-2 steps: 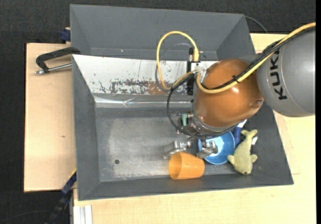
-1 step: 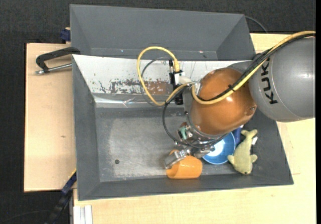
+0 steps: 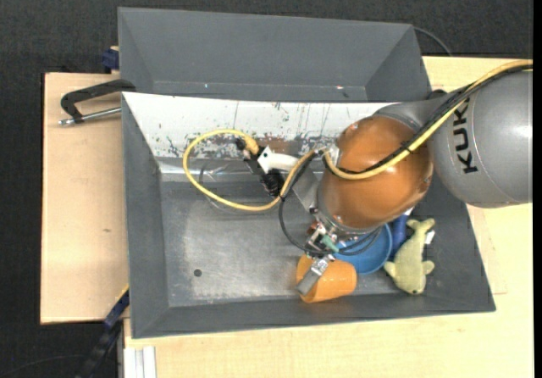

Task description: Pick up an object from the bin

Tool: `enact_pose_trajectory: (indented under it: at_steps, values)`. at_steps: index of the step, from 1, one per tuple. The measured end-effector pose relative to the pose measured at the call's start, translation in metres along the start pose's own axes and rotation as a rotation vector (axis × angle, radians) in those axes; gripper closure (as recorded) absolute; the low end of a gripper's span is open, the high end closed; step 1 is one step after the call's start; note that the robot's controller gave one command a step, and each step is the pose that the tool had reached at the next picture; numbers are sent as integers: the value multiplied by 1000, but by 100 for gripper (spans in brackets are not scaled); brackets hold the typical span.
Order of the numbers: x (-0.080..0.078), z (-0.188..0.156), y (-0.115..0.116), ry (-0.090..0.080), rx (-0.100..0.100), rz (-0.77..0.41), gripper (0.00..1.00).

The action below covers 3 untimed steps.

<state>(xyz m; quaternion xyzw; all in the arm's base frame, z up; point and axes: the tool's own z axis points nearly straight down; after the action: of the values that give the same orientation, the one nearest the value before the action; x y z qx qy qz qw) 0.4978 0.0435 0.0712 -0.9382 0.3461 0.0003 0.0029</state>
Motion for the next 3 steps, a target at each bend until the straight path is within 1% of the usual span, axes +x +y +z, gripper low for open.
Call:
enact_pose_trajectory:
  at_steps: [1, 2, 3]
  values:
    - [2, -1, -1, 4, 1, 1, 100]
    - [-1, 0, -1, -2, 0, 0, 0]
    - [1, 0, 1, 2, -3, 1, 100]
